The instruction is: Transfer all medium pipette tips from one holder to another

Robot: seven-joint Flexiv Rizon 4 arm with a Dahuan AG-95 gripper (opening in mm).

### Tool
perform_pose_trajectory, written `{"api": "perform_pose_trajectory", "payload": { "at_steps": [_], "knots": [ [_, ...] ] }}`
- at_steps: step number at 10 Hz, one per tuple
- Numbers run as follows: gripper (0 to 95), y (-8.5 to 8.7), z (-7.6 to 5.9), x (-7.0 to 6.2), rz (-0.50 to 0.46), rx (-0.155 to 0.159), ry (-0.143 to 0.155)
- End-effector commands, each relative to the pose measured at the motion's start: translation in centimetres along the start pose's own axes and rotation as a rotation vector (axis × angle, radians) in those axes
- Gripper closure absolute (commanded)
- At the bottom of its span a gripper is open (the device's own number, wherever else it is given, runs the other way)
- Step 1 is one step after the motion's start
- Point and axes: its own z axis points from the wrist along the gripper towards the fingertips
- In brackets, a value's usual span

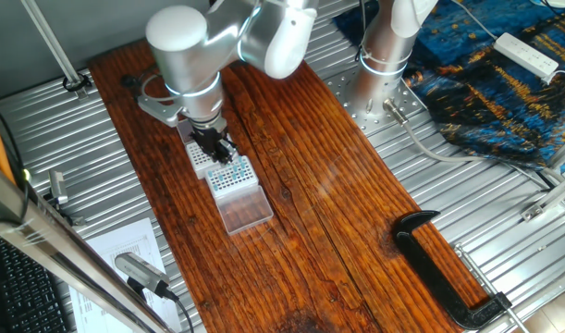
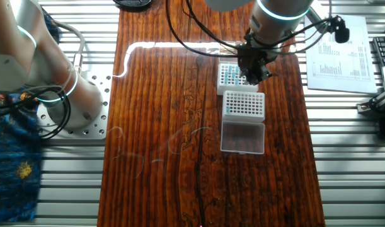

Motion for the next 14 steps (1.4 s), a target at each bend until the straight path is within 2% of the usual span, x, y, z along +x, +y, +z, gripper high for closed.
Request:
{"api": "perform_pose_trajectory", "payload": {
  "at_steps": [1,6,14],
  "knots": [
    [76.0,0.1,0.2,0.2,-0.002,0.0,-0.002],
    [76.0,0.5,0.4,0.6,-0.003,-0.002,0.002],
    [76.0,0.6,1.2,0.8,0.008,0.014,0.006]
  ]
}}
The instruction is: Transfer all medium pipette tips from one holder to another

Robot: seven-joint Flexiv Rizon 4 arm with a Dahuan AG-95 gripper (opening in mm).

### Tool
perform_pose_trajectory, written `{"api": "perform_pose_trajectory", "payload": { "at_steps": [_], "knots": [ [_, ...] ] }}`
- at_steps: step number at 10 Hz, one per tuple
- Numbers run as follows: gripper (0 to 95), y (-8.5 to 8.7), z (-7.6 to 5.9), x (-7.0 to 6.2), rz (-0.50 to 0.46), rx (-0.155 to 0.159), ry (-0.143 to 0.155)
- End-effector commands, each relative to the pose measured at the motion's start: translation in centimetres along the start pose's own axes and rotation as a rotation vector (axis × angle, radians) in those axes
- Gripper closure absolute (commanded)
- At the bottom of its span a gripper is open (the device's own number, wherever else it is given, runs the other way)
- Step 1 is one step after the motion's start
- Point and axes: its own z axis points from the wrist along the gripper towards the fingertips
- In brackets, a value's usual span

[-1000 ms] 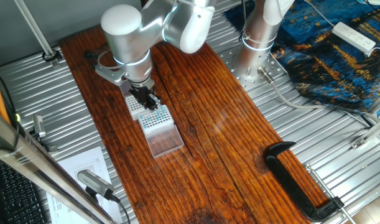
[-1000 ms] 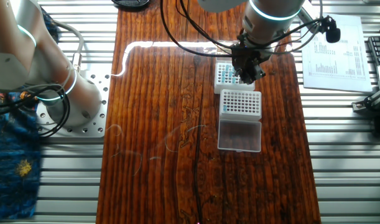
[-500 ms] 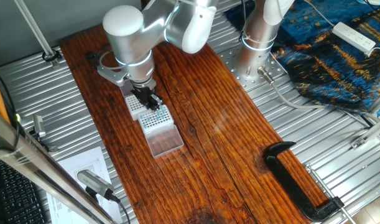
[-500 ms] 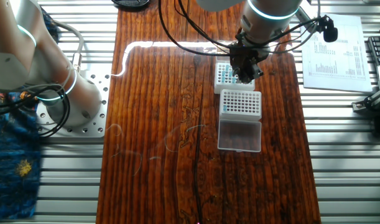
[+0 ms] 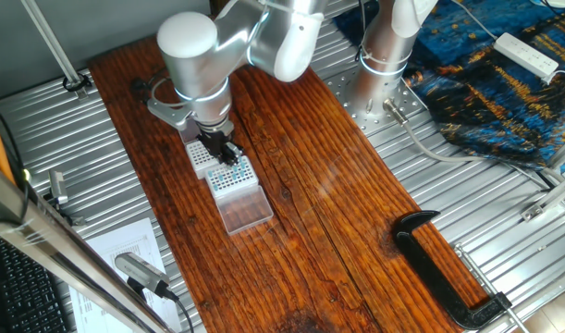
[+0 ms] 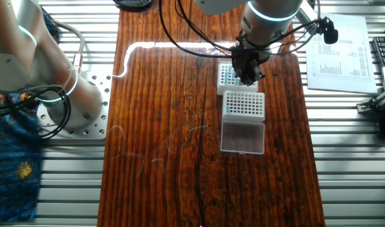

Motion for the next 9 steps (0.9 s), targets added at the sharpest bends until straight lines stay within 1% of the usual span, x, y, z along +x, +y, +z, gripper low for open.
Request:
{"api": "perform_pose_trajectory", "payload": {
  "at_steps": [1,3,5,6,9],
  "knots": [
    [76.0,-0.01,0.05,0.07,0.001,0.002,0.001],
    [76.0,0.05,0.13,0.33,0.0,0.006,0.007],
    [76.0,0.1,0.2,0.54,-0.001,0.007,0.008],
    [95.0,0.11,0.21,0.58,-0.003,0.008,0.008],
    [95.0,0.11,0.22,0.64,-0.01,0.01,0.008]
  ]
}}
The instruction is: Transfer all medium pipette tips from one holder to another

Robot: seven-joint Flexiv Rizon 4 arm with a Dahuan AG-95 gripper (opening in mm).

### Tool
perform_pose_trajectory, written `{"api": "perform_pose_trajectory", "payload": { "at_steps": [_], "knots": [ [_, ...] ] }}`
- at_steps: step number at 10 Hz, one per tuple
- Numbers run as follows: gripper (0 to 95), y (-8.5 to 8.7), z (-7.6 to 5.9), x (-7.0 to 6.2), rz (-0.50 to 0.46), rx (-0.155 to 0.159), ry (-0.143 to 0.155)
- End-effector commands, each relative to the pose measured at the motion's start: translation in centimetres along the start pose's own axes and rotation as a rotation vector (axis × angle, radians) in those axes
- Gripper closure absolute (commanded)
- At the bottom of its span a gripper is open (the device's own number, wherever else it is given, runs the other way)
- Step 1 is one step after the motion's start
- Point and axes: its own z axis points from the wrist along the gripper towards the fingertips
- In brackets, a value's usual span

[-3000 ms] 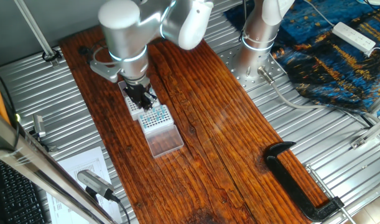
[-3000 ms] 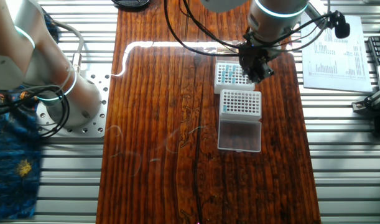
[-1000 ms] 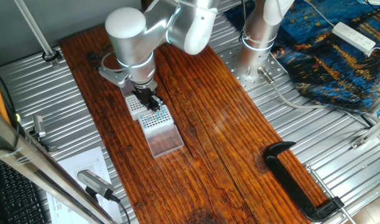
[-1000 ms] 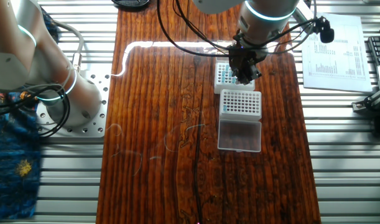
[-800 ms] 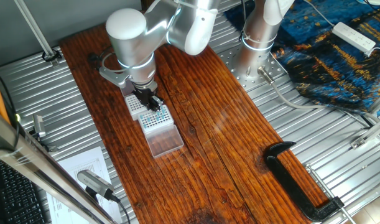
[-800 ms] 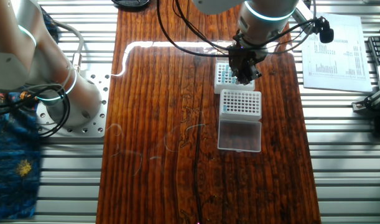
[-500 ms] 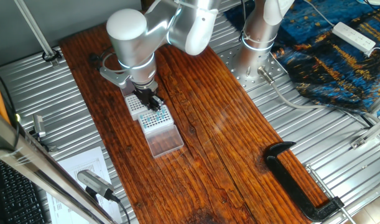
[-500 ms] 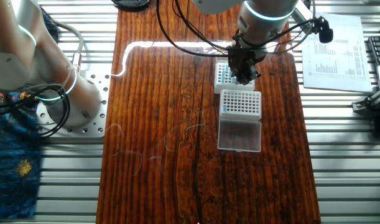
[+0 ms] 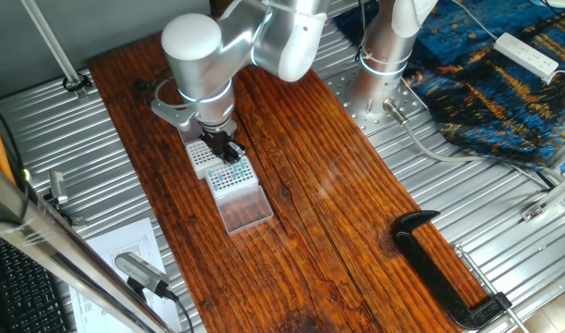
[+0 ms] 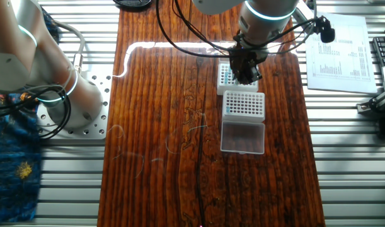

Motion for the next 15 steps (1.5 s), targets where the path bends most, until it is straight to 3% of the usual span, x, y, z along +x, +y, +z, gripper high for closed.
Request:
{"api": "perform_pose_trajectory", "payload": {
  "at_steps": [1,8,14,15],
  "knots": [
    [95.0,0.0,0.0,0.0,-0.004,0.0,-0.002],
    [95.0,-0.1,-1.7,0.1,-0.015,-0.003,-0.003],
    [95.0,-1.3,-4.7,0.0,-0.044,-0.008,0.0],
    [95.0,-1.5,-5.8,-0.3,-0.049,-0.009,0.003]
  ]
}}
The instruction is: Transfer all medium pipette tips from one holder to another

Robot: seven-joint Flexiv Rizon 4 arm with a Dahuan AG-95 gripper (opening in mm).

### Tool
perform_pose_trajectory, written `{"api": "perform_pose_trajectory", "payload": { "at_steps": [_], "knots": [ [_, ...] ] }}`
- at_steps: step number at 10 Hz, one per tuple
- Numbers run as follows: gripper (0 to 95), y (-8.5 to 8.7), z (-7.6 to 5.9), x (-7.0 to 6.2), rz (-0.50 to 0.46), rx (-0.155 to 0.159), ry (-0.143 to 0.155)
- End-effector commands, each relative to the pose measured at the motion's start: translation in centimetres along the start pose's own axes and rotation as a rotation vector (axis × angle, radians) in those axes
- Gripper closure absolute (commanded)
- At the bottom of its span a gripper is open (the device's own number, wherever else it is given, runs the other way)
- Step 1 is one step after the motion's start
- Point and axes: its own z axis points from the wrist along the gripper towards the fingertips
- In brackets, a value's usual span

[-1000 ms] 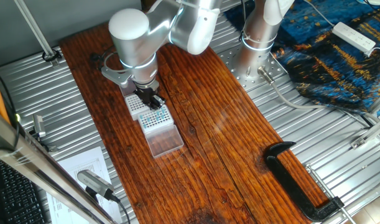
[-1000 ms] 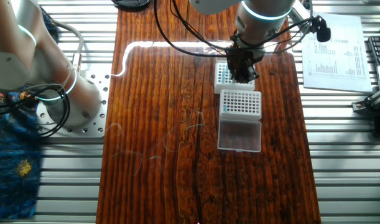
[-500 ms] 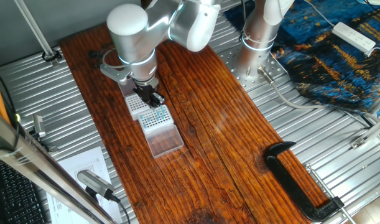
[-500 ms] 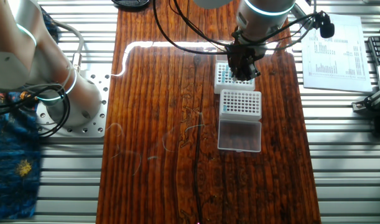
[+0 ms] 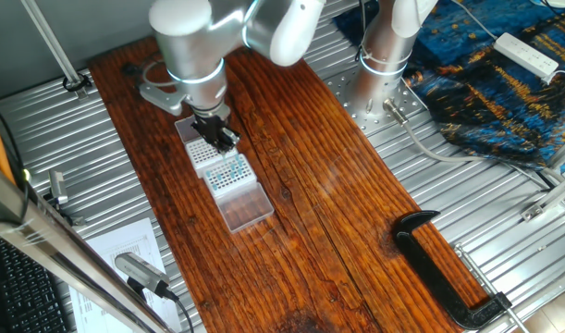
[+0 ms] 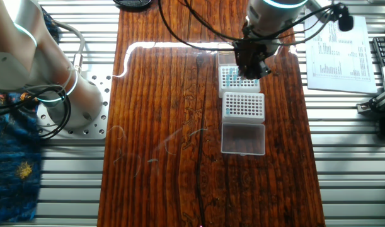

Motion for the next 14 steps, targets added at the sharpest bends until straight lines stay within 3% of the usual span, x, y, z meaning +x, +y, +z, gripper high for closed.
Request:
{"api": "perform_pose_trajectory", "payload": {
  "at_steps": [1,4,8,10,14],
  "knots": [
    [95.0,-0.3,-1.3,-0.2,-0.007,-0.001,0.007],
    [95.0,-1.8,-2.9,-0.2,-0.047,-0.003,0.013],
    [95.0,-5.2,-4.7,1.9,-0.149,0.008,0.015],
    [95.0,-7.3,-4.5,2.8,-0.186,0.013,0.01],
    [95.0,-8.2,-2.5,3.3,-0.185,0.02,0.001]
  ]
}}
